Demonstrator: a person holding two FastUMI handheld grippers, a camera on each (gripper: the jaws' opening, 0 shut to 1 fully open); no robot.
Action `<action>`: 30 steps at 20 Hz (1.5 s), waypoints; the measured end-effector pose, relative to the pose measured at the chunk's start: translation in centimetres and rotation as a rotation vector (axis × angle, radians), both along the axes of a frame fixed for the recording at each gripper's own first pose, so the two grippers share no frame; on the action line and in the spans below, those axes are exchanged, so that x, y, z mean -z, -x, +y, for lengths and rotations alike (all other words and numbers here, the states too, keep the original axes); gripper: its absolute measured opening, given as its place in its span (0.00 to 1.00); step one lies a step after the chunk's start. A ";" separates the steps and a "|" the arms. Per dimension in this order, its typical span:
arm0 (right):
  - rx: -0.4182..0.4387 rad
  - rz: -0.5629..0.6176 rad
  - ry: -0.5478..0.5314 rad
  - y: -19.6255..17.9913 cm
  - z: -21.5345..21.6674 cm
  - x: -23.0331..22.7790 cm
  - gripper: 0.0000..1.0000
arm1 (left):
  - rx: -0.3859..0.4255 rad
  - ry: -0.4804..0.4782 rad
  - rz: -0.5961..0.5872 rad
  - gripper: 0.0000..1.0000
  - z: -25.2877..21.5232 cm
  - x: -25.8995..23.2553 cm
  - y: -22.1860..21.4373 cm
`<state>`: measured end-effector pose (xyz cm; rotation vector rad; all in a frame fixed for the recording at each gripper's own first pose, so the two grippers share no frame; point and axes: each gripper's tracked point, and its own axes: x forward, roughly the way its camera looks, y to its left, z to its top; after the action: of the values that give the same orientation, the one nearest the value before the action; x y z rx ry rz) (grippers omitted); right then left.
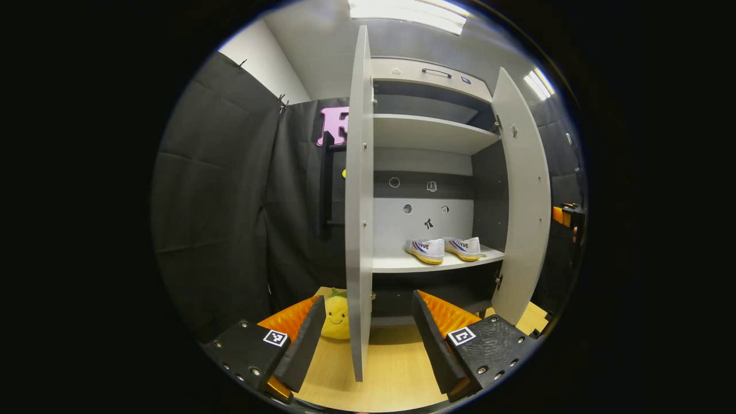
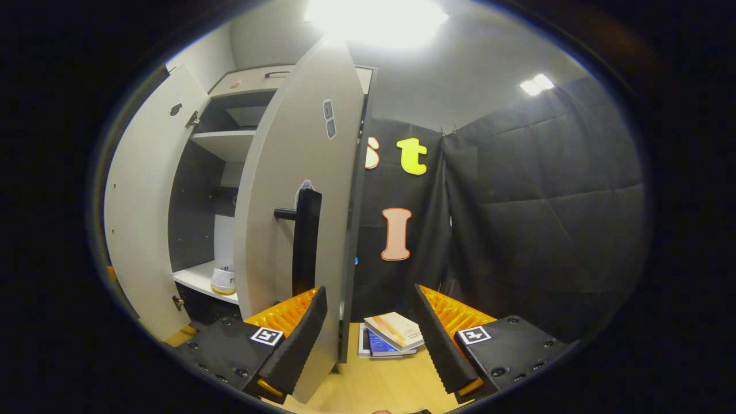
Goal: Grab one shoe with the right hand and put it into the shoe cabinet, grab the other shoe with the left hand and put it into the shoe cabinet; then close the right door with the right hand and the left door with the left hand.
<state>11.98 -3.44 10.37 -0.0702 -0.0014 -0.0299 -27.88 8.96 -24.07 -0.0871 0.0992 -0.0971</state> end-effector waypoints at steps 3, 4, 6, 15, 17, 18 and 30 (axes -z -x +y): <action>-0.045 -0.007 0.000 -0.4 2.1 0.1 0.92 | -0.014 0.004 0.001 0.81 0.8 -0.1 0.7; -0.060 -0.008 -0.004 -0.7 3.0 0.2 0.95 | -0.020 0.003 0.001 0.81 1.1 -0.1 0.7; -0.090 -0.010 -0.008 -1.2 4.1 0.4 0.95 | -0.037 0.000 0.004 0.81 1.8 0.1 1.0; -0.162 0.002 -0.004 -1.5 5.8 2.4 0.98 | -0.151 0.004 0.023 0.81 6.5 0.4 1.2; -0.170 0.001 -0.019 -1.1 5.5 2.8 0.98 | -0.186 0.003 0.009 0.81 7.9 -0.5 0.8; -0.174 0.005 -0.029 -0.9 5.4 3.3 0.98 | -0.203 0.004 0.001 0.81 8.6 -0.9 0.4; -0.157 0.135 -0.045 2.2 2.9 9.3 0.98 | -0.297 0.009 -0.117 0.82 13.5 -6.7 -4.0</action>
<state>9.73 -0.56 1.09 -0.0264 0.1289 0.1321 -23.90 22.50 -17.35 -0.1042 -0.0315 0.1938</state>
